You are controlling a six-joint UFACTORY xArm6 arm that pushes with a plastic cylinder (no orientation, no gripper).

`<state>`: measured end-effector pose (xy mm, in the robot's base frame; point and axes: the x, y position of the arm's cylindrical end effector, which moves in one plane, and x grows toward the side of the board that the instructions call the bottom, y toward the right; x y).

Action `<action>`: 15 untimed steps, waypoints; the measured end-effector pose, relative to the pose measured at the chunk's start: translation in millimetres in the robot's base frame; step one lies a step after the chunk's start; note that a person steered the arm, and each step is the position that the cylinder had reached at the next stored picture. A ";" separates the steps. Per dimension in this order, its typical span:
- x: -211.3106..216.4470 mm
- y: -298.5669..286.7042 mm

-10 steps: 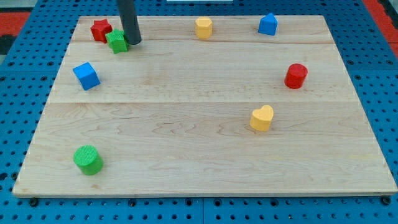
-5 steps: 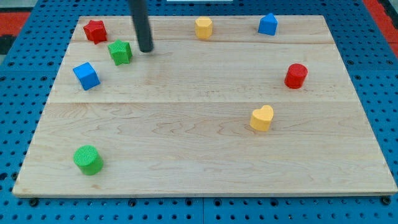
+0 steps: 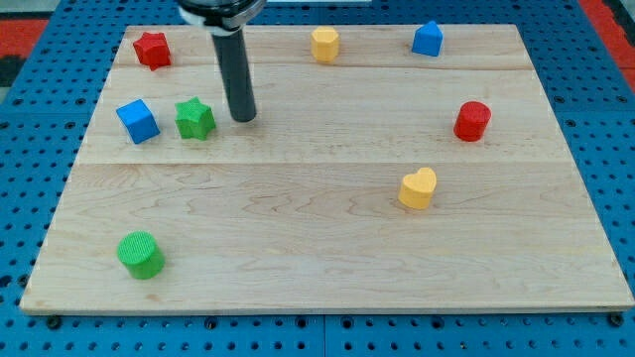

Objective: Push the green star diagonal to the yellow heart

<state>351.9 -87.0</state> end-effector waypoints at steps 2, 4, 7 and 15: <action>-20.1 -85.4; 77.0 27.2; 37.7 -28.2; 138.8 50.1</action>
<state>490.6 -36.9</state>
